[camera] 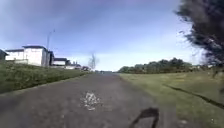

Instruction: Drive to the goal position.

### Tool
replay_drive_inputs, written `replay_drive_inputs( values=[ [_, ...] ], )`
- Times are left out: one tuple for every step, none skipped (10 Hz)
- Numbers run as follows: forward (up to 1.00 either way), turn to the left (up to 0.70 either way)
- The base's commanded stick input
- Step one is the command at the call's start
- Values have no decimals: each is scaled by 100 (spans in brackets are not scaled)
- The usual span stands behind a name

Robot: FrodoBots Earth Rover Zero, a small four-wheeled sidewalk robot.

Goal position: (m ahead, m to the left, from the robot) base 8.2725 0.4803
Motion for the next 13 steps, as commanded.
replay_drive_inputs(
  values=[
    [100, 0],
    [100, 0],
    [100, 0],
    [100, 0],
    [100, 17],
    [100, 27],
    [100, 27],
    [100, 27],
    [100, 27],
    [100, 27],
    [100, 9],
    [100, 0],
    [100, 0]
  ],
)
